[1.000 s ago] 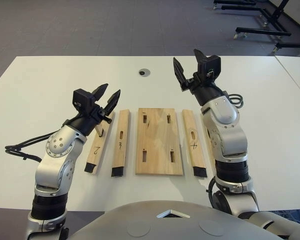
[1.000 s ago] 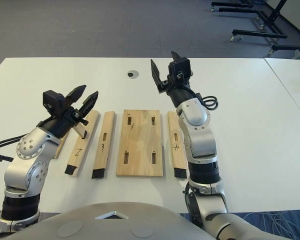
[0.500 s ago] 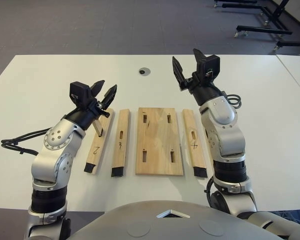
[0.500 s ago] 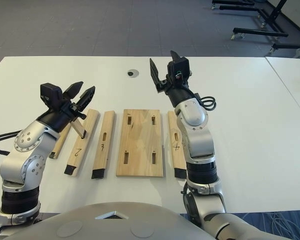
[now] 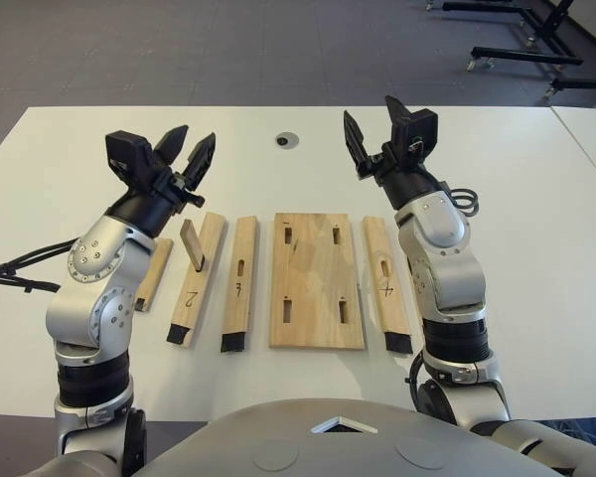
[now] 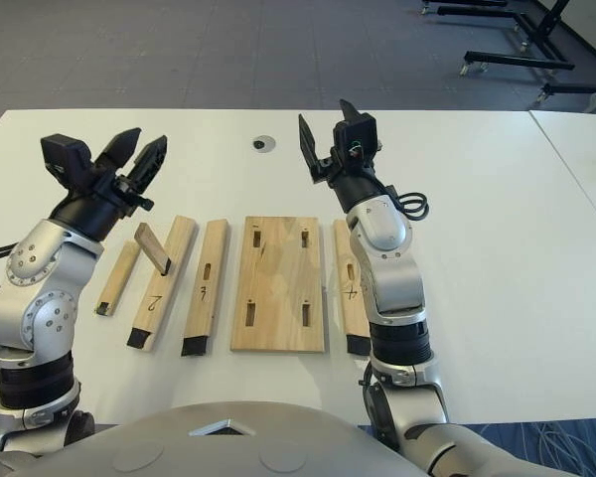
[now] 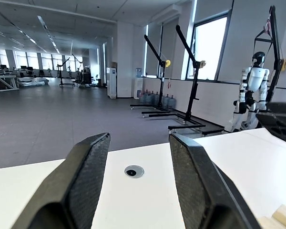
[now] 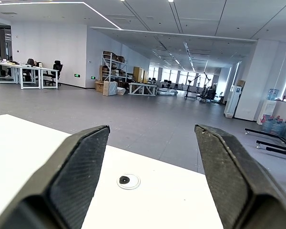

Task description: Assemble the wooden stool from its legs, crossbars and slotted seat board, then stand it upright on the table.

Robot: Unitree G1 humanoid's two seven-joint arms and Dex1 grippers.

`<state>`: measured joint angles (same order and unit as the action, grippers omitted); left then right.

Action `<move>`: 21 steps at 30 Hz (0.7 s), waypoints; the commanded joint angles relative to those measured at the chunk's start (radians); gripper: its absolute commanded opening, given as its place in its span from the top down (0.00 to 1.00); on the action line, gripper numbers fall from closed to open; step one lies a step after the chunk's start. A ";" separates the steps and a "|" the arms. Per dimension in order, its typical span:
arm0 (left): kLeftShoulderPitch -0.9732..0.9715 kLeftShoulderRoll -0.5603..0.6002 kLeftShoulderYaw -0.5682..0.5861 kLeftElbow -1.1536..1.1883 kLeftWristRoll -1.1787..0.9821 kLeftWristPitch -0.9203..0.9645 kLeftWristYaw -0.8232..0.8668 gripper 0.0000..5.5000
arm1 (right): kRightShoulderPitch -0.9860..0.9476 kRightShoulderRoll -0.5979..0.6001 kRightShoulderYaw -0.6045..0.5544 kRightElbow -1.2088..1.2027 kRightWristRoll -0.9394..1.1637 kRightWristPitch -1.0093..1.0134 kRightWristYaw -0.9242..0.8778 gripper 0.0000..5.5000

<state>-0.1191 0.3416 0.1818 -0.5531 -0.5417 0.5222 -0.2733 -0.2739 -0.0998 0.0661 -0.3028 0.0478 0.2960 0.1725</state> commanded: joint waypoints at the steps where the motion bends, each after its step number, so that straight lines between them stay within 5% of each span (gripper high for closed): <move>1: -0.012 0.015 0.009 -0.036 -0.030 0.043 0.004 0.59 | -0.004 0.000 0.001 0.001 -0.002 -0.006 -0.004 0.40; 10: 0.128 0.044 -0.247 0.213 0.115 0.088 -0.075 0.59 | -0.045 0.036 -0.001 0.005 0.050 0.044 0.005 0.40; 21: 0.151 0.023 -0.145 0.243 0.106 -0.002 -0.110 0.59 | -0.040 0.022 -0.018 -0.028 0.053 0.055 0.002 0.40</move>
<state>0.0588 0.3752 0.0200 -0.2752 -0.4220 0.5176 -0.3838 -0.3181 -0.0770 0.0477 -0.3282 0.0988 0.3477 0.1780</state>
